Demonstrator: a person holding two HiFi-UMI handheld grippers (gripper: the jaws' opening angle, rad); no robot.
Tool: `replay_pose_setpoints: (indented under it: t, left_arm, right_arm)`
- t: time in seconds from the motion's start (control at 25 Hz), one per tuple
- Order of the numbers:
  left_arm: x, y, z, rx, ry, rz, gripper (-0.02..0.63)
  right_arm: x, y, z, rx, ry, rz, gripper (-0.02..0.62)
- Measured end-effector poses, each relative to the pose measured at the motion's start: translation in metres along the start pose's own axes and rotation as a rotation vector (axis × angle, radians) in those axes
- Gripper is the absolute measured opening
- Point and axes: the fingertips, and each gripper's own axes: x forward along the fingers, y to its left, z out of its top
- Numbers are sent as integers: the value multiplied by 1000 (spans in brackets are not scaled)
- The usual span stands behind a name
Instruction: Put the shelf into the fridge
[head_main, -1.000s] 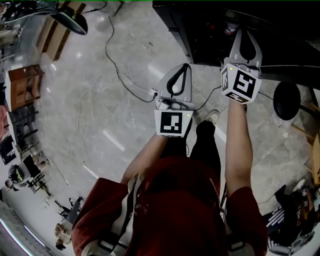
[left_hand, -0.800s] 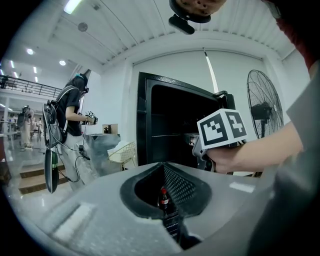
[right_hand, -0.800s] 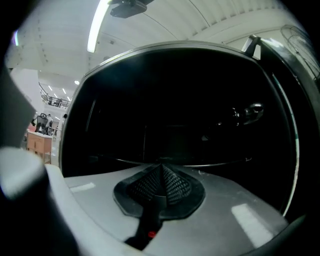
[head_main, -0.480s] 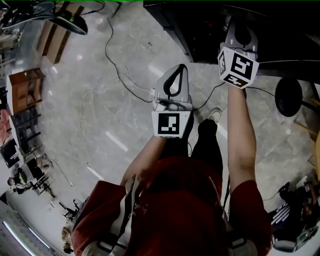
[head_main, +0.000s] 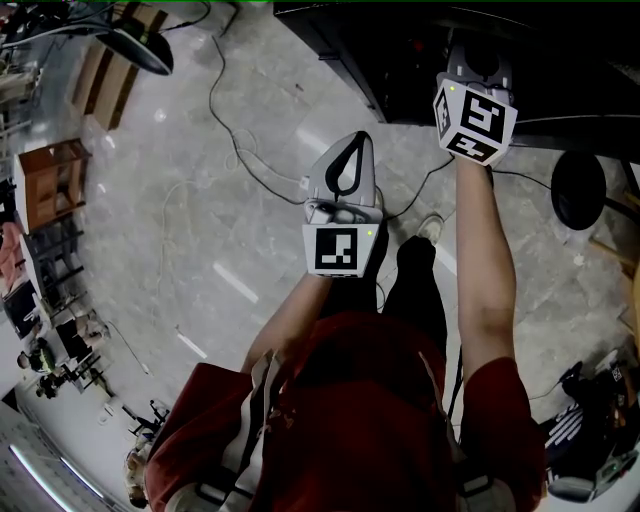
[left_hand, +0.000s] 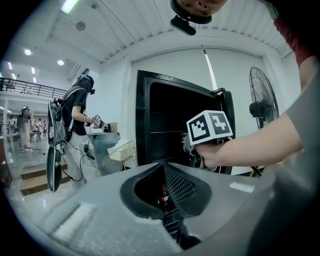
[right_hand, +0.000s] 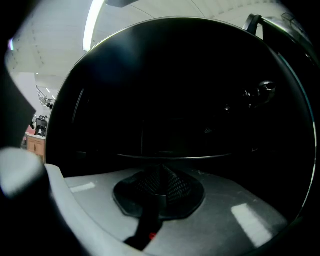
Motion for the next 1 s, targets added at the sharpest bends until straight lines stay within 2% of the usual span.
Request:
replay_pose_setpoints:
  t: [0.24,0.52,1.0]
  left_arm:
    - [-3,-4,5,4,-15,11,6]
    - [-18,-22,14,10,-26,43,6]
    - [-73,-54,24,20,-47,180,6]
  right_arm:
    - [-18,1,-9,8,23,17,-6]
    - [-65,-1,-17,23,41,55,-6]
    - [-187,-12,-8,12,58,208,-6]
